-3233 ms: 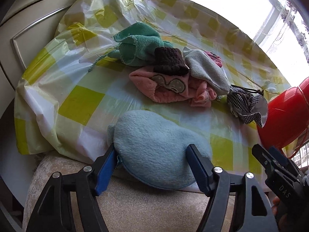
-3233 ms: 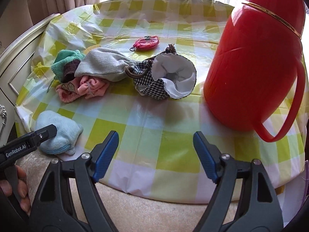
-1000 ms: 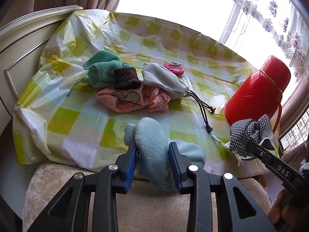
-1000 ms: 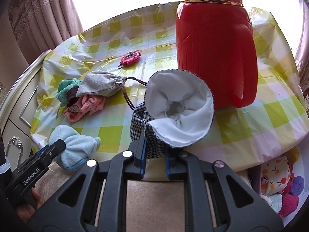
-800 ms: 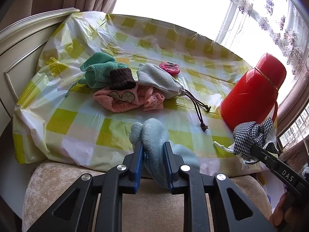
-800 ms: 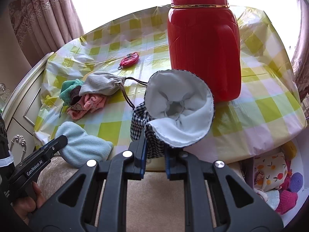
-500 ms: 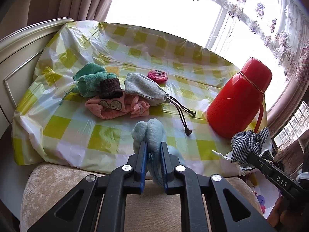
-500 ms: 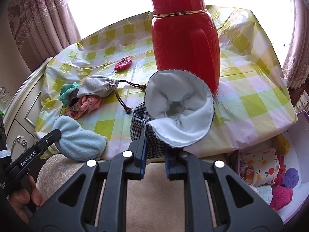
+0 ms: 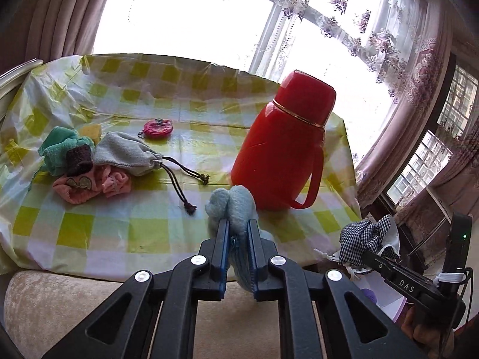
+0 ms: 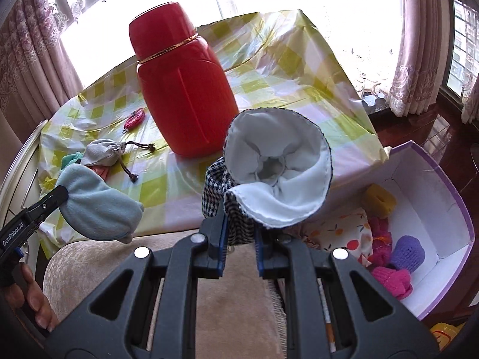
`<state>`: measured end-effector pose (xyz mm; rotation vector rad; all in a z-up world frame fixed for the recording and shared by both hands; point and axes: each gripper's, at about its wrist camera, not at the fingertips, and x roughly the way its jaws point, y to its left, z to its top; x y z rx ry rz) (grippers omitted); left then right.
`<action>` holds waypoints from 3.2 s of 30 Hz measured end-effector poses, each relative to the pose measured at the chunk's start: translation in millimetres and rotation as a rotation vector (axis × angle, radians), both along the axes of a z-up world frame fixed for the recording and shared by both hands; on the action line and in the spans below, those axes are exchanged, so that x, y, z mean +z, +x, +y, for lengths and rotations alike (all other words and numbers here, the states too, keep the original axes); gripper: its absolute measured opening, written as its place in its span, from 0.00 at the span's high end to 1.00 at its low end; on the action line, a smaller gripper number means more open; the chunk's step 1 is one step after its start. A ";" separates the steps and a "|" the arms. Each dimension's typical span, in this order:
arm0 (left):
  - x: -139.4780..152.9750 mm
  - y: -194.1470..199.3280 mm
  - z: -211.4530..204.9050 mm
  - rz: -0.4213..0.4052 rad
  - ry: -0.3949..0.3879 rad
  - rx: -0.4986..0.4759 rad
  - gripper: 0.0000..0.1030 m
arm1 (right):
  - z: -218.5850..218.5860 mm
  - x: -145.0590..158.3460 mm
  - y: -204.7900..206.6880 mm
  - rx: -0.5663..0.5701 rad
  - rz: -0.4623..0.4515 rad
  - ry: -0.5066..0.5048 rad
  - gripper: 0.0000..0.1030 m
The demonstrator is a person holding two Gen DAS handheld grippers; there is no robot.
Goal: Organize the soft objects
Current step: 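Carry the gingham bag to the box with right tool while left carries the blue pad, then open right tool to drop the gingham bag in the box while left drops the blue pad, then move both open tools back toward the chair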
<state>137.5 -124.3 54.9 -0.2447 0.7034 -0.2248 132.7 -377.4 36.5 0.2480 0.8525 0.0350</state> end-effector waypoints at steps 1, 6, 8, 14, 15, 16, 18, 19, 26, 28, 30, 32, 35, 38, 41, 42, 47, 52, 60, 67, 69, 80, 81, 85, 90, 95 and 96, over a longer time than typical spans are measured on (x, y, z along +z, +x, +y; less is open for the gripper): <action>1.4 0.7 -9.5 -0.004 -0.002 -0.022 0.88 | -9.1 -0.1 -3.2 -0.019 0.004 -0.004 0.83; 5.1 8.4 -61.5 -0.015 -0.004 -0.145 0.88 | -55.6 -2.9 -21.0 -0.120 0.039 -0.015 0.83; 5.7 12.0 -84.6 -0.019 -0.002 -0.197 0.88 | -72.5 -5.4 -29.3 -0.158 0.054 -0.024 0.83; 6.4 21.6 -155.0 -0.019 0.007 -0.353 0.88 | -127.1 -17.6 -49.1 -0.280 0.105 -0.056 0.83; 6.5 22.2 -166.6 -0.020 0.010 -0.376 0.88 | -136.4 -18.8 -50.0 -0.300 0.108 -0.059 0.83; 6.3 23.5 -178.0 -0.020 0.013 -0.399 0.88 | -145.1 -19.9 -50.1 -0.318 0.109 -0.062 0.83; 5.7 24.9 -200.5 -0.018 0.019 -0.441 0.88 | -161.4 -21.1 -49.1 -0.347 0.108 -0.065 0.83; 5.6 26.0 -210.6 -0.017 0.021 -0.459 0.88 | -168.1 -21.7 -46.7 -0.358 0.107 -0.066 0.83; 0.7 32.1 -276.4 -0.003 0.035 -0.584 0.88 | -200.8 -27.1 -37.6 -0.404 0.110 -0.054 0.83; -7.3 37.6 -295.8 0.030 0.036 -0.645 0.85 | -207.8 -31.1 -33.4 -0.410 0.115 -0.045 0.79; -18.5 40.5 -312.6 0.069 0.059 -0.690 0.80 | -213.6 -34.8 -29.9 -0.415 0.128 -0.042 0.74; -29.4 42.1 -320.8 0.092 0.093 -0.694 0.66 | -218.7 -38.2 -27.6 -0.424 0.135 -0.031 0.63; -39.9 47.2 -313.5 0.127 0.088 -0.666 0.52 | -223.0 -42.5 -27.0 -0.435 0.140 -0.035 0.59; -43.2 53.5 -303.5 0.138 0.089 -0.630 0.50 | -224.5 -49.0 -26.5 -0.438 0.154 -0.024 0.56; -42.9 58.6 -292.7 0.131 0.092 -0.591 0.43 | -222.3 -53.9 -23.8 -0.432 0.163 -0.018 0.52; -41.4 59.2 -288.1 0.130 0.089 -0.579 0.43 | -219.9 -54.0 -22.5 -0.426 0.160 -0.019 0.49; -25.7 48.3 -262.7 0.033 0.119 -0.502 0.36 | -198.8 -47.2 -14.2 -0.374 0.116 -0.050 0.43; -7.2 34.0 -221.5 -0.102 0.137 -0.415 0.28 | -162.0 -37.0 -3.5 -0.277 0.071 -0.093 0.41; 6.4 29.2 -139.3 -0.188 0.181 -0.298 0.28 | -88.2 -29.7 4.8 -0.094 0.053 -0.092 0.41; 12.5 32.0 -39.0 -0.203 0.185 -0.062 0.28 | -15.3 -10.1 11.1 0.087 -0.013 -0.108 0.41; 11.5 33.1 -6.8 -0.197 0.177 0.019 0.28 | 8.9 -3.4 15.8 0.149 -0.034 -0.121 0.41; -0.8 44.6 145.5 -0.138 0.104 0.352 0.29 | 128.8 14.0 50.7 0.435 -0.093 -0.090 0.41; -3.3 46.8 156.0 -0.131 0.091 0.371 0.29 | 136.7 14.5 55.7 0.449 -0.093 -0.083 0.41; -11.6 66.1 190.0 -0.085 0.036 0.414 0.29 | 168.0 18.7 76.1 0.489 -0.102 -0.083 0.40; -23.8 98.6 219.7 -0.016 -0.017 0.435 0.29 | 196.4 26.1 113.6 0.500 -0.099 -0.059 0.34; -42.7 141.7 242.6 0.081 -0.079 0.424 0.29 | 224.2 25.2 164.3 0.483 -0.069 -0.055 0.24; -48.3 150.7 245.4 0.110 -0.069 0.432 0.29 | 229.3 24.7 175.8 0.477 -0.062 -0.051 0.24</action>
